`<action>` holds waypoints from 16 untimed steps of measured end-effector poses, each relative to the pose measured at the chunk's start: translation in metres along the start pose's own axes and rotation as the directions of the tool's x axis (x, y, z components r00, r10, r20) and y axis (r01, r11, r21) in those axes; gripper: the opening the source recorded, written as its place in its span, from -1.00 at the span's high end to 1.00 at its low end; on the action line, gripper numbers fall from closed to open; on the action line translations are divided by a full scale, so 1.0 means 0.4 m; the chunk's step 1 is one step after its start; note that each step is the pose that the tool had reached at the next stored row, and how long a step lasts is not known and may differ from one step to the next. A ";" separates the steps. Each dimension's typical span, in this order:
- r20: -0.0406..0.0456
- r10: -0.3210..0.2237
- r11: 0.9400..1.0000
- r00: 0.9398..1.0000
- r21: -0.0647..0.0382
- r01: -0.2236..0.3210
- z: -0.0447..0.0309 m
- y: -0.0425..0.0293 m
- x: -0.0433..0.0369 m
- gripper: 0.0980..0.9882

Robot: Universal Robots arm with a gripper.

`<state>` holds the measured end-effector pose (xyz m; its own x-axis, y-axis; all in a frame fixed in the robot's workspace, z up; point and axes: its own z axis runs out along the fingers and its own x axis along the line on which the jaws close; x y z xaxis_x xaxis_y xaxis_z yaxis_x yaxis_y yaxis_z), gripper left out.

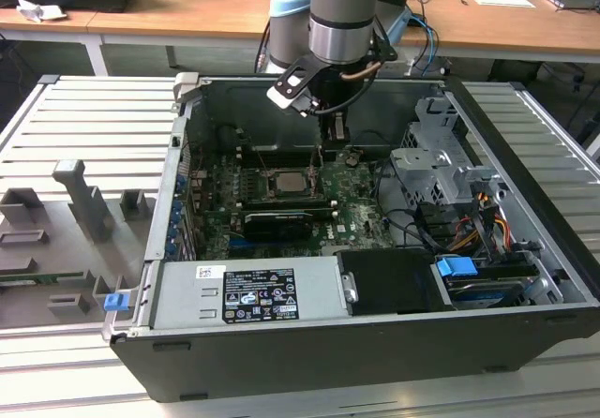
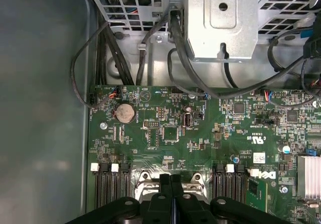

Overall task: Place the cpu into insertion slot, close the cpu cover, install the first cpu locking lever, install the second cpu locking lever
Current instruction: 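Close the cpu cover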

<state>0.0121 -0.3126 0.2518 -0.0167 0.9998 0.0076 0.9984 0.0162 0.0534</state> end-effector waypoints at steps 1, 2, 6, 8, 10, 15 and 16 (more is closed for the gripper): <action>0.000 0.000 1.000 1.000 0.000 0.000 0.000 -0.003 0.000 0.98; 0.000 0.000 1.000 1.000 0.000 0.000 0.000 -0.006 0.000 0.98; 0.000 0.000 1.000 1.000 0.000 0.000 -0.001 -0.018 0.000 0.98; 0.000 0.000 1.000 1.000 0.000 0.000 -0.001 -0.022 0.000 0.98; 0.000 0.000 1.000 1.000 0.000 0.000 -0.001 -0.029 0.001 0.98; 0.000 0.000 1.000 1.000 0.000 0.000 0.015 -0.048 0.001 0.98; 0.000 -0.003 1.000 1.000 0.000 0.003 0.023 -0.058 0.001 0.98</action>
<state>-0.0104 -0.3125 0.2413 -0.0195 0.9998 0.0076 0.9984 0.0191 0.0532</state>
